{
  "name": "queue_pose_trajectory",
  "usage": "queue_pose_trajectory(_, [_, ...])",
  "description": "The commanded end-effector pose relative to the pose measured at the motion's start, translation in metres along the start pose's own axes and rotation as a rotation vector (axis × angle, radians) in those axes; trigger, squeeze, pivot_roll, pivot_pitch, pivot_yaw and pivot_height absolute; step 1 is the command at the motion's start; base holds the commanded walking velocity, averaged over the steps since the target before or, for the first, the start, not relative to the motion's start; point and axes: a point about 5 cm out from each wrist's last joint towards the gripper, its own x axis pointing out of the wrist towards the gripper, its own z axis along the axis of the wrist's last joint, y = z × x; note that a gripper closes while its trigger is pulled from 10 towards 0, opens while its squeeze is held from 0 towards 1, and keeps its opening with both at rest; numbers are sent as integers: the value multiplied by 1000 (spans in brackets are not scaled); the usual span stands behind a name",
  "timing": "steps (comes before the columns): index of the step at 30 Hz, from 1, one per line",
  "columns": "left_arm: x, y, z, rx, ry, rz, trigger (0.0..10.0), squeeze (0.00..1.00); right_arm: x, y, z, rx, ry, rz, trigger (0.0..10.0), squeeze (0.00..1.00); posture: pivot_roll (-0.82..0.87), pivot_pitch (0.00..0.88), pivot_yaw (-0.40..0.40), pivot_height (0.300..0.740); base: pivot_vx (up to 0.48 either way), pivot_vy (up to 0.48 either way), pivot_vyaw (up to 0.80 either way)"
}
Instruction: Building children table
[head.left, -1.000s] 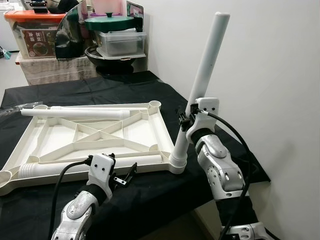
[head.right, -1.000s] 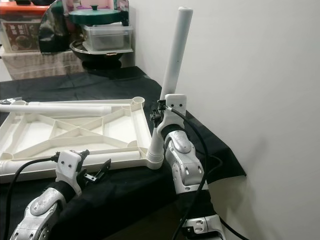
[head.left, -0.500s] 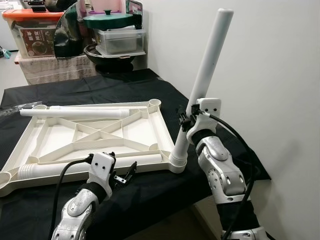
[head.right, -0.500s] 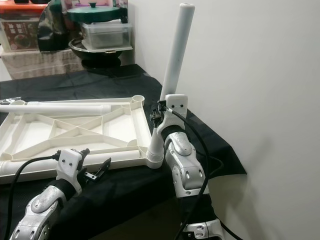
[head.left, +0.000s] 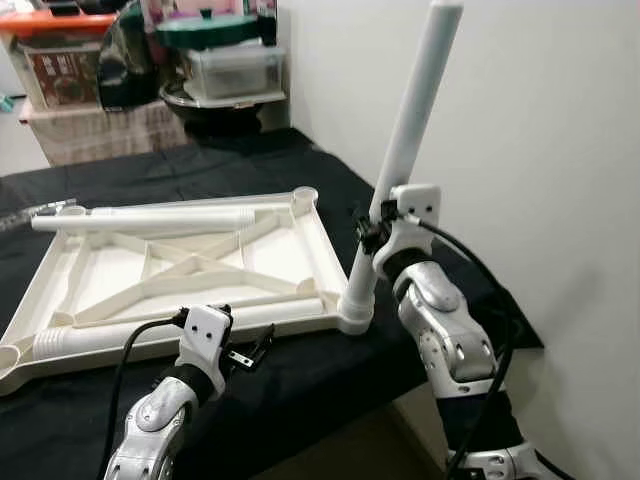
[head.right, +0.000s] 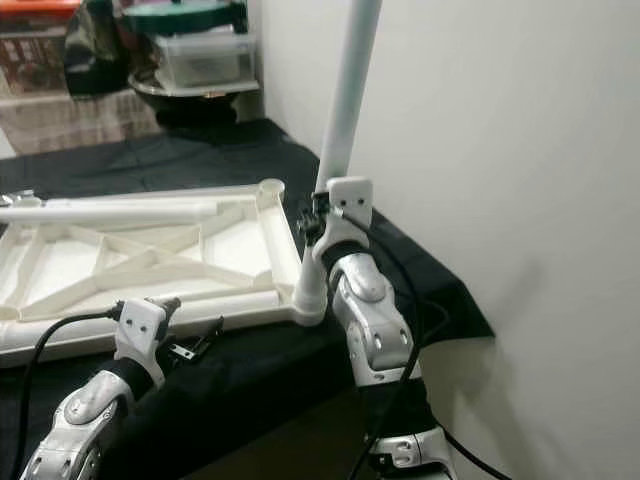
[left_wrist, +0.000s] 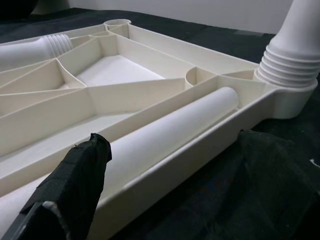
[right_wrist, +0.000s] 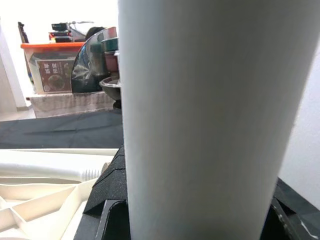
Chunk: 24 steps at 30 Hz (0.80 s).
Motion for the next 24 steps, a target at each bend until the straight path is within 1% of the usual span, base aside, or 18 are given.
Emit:
queue_pose_trajectory(1, [2,-3,-2,4,1,-16,10000,0,-6,-13,-28,-7,132,-51,10000,0,-29,0,-52,740,0,0,0])
queue_pose_trajectory(11, [1,-4,-3,5,5,-21,10000,0,-8,-8,-31,-12,153,-8,10000,0,-33,0,-49,740,0,0,0])
queue_pose_trajectory(13, [2,-4,-3,5,5,-23,10000,0,-8,-6,-33,-11,165,7,10000,0,-33,0,-49,740,0,0,0])
queue_pose_trajectory(14, [2,-5,-4,6,5,-24,10000,0,-7,-2,-38,-7,202,43,10000,0,-28,0,-56,740,0,0,0])
queue_pose_trajectory(15, [2,-5,-4,6,5,-24,10000,0,-6,-1,-40,-6,213,53,10000,0,-28,0,-56,740,0,0,0])
queue_pose_trajectory(24, [1,-6,-4,6,4,-23,10000,0,-3,0,-45,-19,244,82,10000,0,-18,0,-69,740,0,0,0])
